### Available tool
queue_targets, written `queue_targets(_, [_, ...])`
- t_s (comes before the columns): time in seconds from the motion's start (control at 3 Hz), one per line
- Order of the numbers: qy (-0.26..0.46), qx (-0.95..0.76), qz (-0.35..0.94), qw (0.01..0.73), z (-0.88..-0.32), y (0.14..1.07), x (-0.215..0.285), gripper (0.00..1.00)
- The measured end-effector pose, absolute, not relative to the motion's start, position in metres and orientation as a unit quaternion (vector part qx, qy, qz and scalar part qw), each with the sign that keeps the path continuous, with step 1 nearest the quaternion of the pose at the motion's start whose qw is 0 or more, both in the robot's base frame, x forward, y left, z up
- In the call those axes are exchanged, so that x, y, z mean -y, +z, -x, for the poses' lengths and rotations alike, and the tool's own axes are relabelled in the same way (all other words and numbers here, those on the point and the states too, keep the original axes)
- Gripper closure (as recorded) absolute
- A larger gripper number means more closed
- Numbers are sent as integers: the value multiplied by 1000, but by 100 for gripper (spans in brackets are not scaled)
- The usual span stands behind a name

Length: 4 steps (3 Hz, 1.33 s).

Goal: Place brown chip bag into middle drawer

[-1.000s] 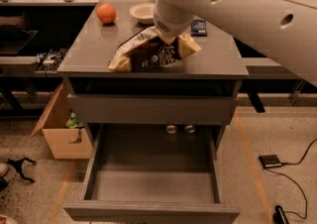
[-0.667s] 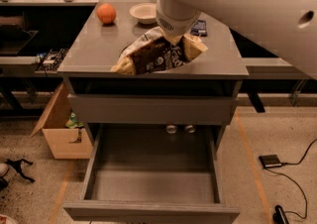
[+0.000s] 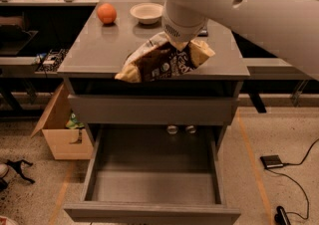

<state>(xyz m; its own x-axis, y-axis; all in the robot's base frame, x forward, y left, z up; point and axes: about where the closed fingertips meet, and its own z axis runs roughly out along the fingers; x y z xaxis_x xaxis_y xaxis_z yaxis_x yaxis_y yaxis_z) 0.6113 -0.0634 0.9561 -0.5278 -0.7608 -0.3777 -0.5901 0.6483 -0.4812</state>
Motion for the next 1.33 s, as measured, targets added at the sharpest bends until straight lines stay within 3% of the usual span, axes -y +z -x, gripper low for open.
queue_targets(0.67, [-139,-894,356,233,-535,921,75,100])
queue_targets(1.33, [-92,-921,348,146,-494,837,54,100])
